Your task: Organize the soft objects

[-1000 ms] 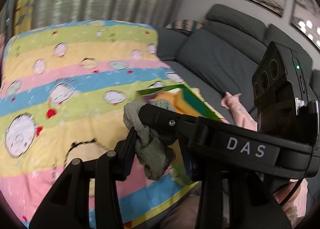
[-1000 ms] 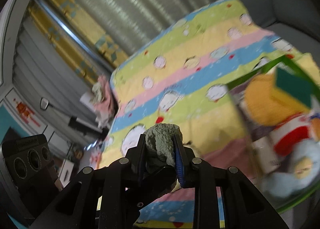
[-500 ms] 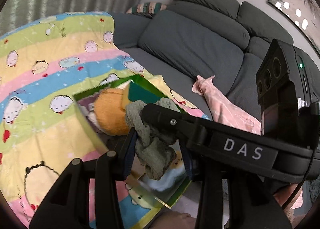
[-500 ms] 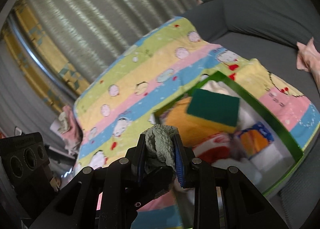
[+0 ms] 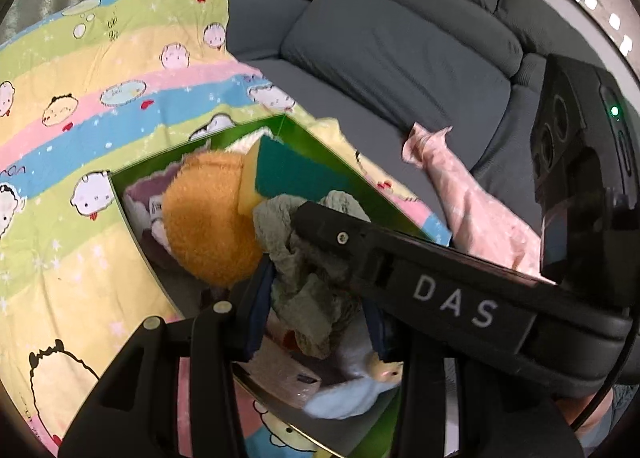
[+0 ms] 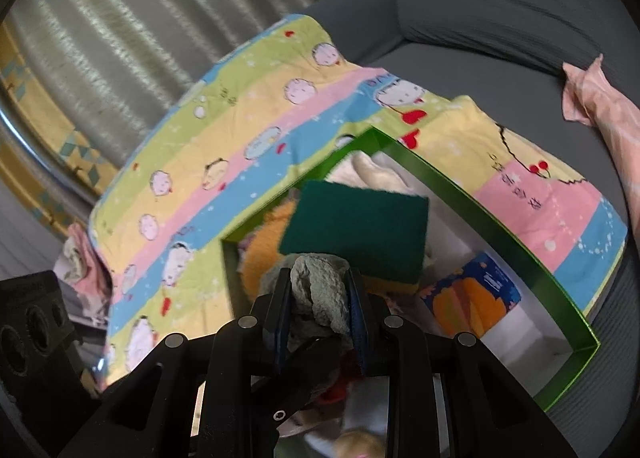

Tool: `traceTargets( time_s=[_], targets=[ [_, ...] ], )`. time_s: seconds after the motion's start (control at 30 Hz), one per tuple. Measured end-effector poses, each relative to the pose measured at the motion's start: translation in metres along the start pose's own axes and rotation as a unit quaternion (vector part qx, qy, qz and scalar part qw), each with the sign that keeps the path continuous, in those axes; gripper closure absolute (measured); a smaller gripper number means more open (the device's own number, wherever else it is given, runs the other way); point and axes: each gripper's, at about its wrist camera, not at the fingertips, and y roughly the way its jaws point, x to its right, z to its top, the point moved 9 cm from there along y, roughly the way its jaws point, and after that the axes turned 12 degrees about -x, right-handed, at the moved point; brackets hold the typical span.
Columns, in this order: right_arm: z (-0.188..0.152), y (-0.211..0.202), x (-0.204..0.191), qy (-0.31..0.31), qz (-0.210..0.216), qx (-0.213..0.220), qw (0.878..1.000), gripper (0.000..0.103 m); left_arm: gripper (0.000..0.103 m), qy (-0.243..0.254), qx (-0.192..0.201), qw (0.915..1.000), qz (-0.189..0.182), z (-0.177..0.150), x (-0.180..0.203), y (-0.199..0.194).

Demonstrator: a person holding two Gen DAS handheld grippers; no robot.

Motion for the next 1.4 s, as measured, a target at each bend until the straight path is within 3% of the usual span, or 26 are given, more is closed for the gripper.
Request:
traceTargets(
  time_s=[0.27, 0.6, 1.07, 1.2, 1.4],
  targets=[
    [-0.004, 0.018, 0.016, 0.012, -0.022, -0.017, 1.000, 0.074, 0.064, -0.022, -0.028, 0.9993, -0.010, -0.009, -0.009, 0.027],
    [-0.004, 0.028, 0.033, 0.028, -0.021, -0.029, 0.999, 0.074, 0.061, -0.002, -0.036, 0.9988, 0.034, -0.006, -0.007, 0.037],
    [-0.005, 0.031, 0.042, 0.040, -0.011, -0.036, 0.998, 0.068, 0.047, 0.006, -0.040, 0.9968, 0.069, -0.007, -0.013, 0.039],
    [-0.005, 0.022, 0.038, 0.043, -0.006, -0.025, 0.999, 0.056, 0.041, -0.003, -0.044, 0.9972, 0.060, -0.009, -0.011, 0.032],
    [-0.004, -0.008, 0.038, 0.044, -0.036, 0.020, 0.998, 0.028, 0.015, 0.005, -0.008, 0.9970, 0.077, -0.009, -0.008, 0.000]
  ],
)
